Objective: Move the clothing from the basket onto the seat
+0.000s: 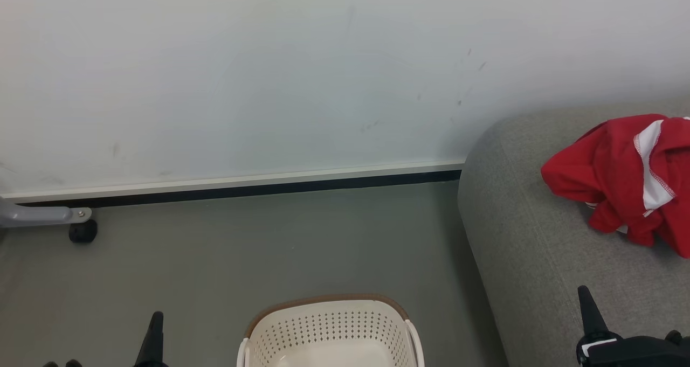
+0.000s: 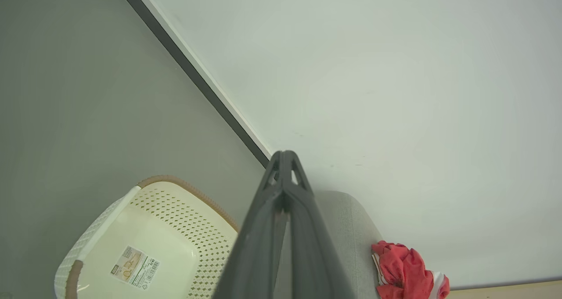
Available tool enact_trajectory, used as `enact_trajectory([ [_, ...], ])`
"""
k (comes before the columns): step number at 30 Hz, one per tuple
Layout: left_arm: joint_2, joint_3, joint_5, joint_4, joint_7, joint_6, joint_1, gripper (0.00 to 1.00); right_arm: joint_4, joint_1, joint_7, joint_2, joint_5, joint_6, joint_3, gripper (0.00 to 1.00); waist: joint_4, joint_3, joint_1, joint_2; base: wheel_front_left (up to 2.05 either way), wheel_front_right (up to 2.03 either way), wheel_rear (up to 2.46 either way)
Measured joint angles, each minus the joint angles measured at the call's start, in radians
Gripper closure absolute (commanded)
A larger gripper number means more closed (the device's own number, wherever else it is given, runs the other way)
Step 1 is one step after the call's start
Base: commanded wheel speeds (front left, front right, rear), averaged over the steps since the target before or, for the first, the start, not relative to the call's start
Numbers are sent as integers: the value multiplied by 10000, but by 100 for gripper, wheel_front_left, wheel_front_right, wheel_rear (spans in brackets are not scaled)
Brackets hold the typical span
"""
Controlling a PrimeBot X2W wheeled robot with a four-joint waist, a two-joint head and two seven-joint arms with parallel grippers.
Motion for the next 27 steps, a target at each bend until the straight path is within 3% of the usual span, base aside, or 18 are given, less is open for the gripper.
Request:
enact_trajectory([
  [27, -453, 617, -2702, 372, 865, -608, -833, 100, 314, -462, 853, 395, 2945, 606, -1108, 100, 104, 291, 0, 0, 0, 0, 0],
])
